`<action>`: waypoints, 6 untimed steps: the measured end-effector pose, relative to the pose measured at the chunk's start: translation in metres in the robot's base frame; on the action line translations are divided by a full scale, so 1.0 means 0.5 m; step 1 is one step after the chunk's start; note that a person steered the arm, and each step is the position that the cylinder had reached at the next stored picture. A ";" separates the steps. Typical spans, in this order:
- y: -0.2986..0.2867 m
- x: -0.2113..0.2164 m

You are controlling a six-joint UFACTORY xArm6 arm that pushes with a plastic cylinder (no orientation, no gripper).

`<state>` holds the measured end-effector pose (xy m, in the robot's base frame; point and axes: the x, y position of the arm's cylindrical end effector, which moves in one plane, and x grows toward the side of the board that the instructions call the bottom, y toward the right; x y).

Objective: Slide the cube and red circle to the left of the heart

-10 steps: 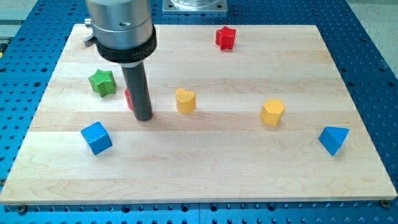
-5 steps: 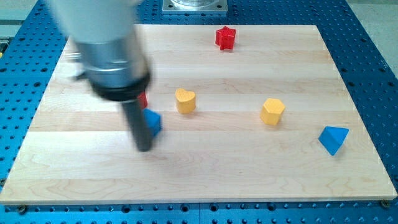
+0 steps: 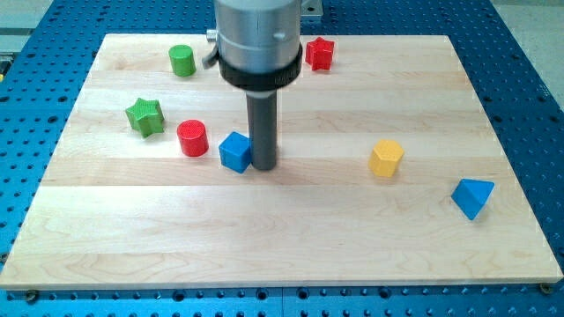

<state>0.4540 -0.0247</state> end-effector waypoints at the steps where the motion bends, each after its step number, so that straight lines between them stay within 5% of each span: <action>1: 0.026 0.036; 2: 0.058 0.089; 6: -0.067 -0.010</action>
<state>0.4490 -0.0581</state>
